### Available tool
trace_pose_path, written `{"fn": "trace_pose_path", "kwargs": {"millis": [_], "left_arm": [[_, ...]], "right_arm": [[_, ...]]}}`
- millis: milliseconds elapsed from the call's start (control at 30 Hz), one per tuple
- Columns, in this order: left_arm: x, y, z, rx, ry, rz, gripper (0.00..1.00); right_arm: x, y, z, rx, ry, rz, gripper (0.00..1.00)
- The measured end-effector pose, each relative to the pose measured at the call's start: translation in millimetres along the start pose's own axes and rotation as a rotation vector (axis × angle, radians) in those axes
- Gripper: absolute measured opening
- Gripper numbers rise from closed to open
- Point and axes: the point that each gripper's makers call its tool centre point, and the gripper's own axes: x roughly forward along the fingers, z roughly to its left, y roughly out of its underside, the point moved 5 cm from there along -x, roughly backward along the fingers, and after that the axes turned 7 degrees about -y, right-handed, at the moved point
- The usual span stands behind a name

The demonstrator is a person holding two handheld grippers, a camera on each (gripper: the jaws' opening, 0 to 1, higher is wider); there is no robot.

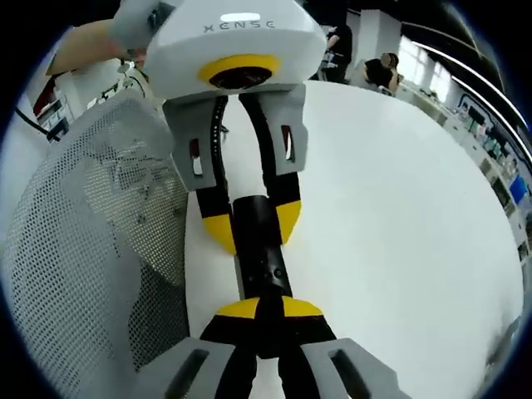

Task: Press the specified remote control buttons in sequence, fully releasing each button before pressing the next.

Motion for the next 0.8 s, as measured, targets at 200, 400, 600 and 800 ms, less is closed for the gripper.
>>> {"fn": "trace_pose_path", "kwargs": {"millis": [200, 400, 600, 800], "left_arm": [[0.0, 1.0, -0.8, -0.002, 0.005, -0.026, 0.24], [0.0, 2.0, -1.6, 0.013, -0.006, -0.029, 0.24], [0.0, 1.7, -0.4, 0.008, -0.005, -0.018, 0.24], [-1.1, 4.6, -0.6, -0.004, -0.008, -0.065, 0.24]], "right_arm": [[1.0, -0.8, 3.1, 0.001, 0.039, 0.012, 0.04], [1.4, -1.4, 3.6, 0.011, 0.054, 0.003, 0.04], [-1.0, -1.5, 1.2, 0.006, 0.033, 0.029, 0.04], [0.0, -2.4, 1.0, 0.011, 0.018, 0.065, 0.03]]}}
